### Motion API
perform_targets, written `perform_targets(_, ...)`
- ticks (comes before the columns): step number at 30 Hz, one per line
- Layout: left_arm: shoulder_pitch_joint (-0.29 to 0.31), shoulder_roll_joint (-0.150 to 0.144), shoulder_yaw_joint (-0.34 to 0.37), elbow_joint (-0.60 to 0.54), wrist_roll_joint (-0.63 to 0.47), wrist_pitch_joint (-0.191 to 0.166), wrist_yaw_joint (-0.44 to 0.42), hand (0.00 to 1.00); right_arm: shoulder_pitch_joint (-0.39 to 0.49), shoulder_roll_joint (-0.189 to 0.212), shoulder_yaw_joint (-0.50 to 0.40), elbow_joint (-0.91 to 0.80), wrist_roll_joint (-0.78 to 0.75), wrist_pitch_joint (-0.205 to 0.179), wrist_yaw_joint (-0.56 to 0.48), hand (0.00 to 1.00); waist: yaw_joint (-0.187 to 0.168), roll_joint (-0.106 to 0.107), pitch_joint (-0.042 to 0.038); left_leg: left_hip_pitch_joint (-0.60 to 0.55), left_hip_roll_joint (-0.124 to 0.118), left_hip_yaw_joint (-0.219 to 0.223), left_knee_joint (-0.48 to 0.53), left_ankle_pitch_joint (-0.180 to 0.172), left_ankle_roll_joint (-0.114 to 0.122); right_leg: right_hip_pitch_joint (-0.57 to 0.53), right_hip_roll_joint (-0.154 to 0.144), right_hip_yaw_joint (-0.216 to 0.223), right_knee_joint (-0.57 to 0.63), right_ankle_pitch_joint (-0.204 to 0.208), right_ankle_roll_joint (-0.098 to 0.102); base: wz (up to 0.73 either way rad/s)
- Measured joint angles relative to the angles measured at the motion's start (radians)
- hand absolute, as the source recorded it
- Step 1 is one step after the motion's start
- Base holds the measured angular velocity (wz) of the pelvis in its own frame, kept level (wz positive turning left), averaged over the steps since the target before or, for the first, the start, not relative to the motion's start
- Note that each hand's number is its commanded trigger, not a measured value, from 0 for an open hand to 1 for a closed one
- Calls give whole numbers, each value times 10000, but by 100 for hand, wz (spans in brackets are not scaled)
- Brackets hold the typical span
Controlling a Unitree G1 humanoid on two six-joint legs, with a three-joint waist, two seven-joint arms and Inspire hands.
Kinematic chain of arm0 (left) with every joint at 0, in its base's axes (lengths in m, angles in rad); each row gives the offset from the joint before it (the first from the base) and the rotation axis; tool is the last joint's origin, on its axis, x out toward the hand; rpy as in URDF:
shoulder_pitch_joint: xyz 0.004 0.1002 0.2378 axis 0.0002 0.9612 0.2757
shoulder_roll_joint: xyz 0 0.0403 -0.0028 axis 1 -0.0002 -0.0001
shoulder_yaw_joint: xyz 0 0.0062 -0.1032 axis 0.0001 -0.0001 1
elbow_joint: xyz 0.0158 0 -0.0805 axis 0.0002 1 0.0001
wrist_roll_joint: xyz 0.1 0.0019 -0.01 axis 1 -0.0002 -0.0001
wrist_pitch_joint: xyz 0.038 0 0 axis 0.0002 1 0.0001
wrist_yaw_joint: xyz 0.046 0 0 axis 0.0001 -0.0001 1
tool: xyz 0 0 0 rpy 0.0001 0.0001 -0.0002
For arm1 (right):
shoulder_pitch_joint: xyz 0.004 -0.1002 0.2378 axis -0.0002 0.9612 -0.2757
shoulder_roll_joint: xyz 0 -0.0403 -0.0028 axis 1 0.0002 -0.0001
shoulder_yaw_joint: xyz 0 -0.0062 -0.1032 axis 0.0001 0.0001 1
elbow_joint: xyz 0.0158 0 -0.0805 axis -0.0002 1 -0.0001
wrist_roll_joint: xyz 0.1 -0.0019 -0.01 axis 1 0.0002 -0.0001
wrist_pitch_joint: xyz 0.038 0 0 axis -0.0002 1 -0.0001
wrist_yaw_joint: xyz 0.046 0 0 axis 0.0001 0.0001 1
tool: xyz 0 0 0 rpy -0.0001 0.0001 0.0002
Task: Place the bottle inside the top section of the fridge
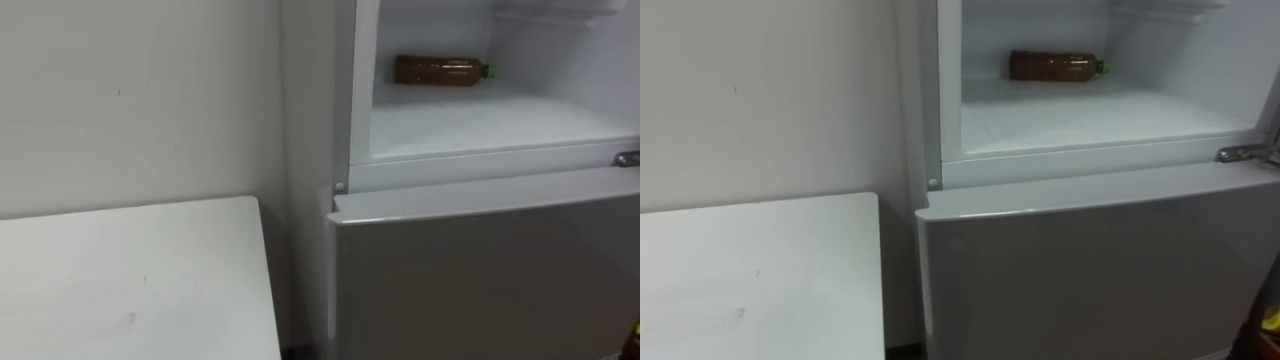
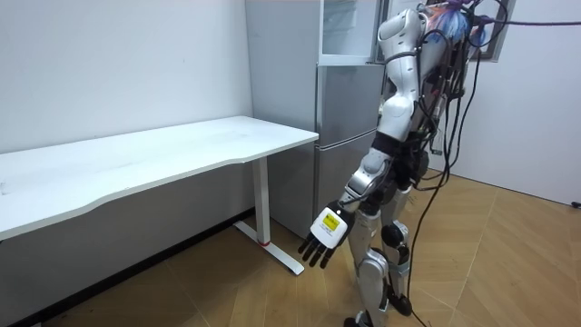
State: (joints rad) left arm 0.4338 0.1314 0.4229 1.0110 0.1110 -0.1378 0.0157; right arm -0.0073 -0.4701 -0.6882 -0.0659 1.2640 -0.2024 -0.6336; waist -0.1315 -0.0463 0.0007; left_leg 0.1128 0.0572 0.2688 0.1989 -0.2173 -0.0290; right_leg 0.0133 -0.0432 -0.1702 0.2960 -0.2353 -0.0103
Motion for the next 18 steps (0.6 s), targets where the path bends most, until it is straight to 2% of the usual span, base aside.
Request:
perform_targets(4,-121,7,-25,336,6,-180,-42,0,329,146,360,-202,-976,-6,-2,0,91,15,1,-191,0,29,36,-37,-8,-334,-20,67,295,-17,3,-3)
perform_targets(7,-188,9,-30,616,8,-250,-103,0,501,541,424,-840,-986,-50,-1,0,118,23,3,-333,2,47,85,-36,-9,-521,-46,75,485,-48,-47,-4)
perform_targets(9,-274,8,-53,796,9,-273,-162,0,774,608,517,-1109,-988,-107,0,0,163,43,15,-355,17,45,151,-43,-16,-524,-44,75,508,-54,-58,0)
perform_targets(13,-291,10,-577,799,43,-357,-287,0,1051,836,846,-1575,-1000,-473,5,0,297,145,14,-479,92,62,416,-162,-21,-558,-1,101,525,-27,-92,-4)
perform_targets(18,-518,12,-962,1152,96,-422,-326,0,1227,1250,1693,-2341,-1119,-1235,81,0,320,289,-8,-524,94,192,429,-157,-21,-667,-7,211,684,-10,-122,-11)
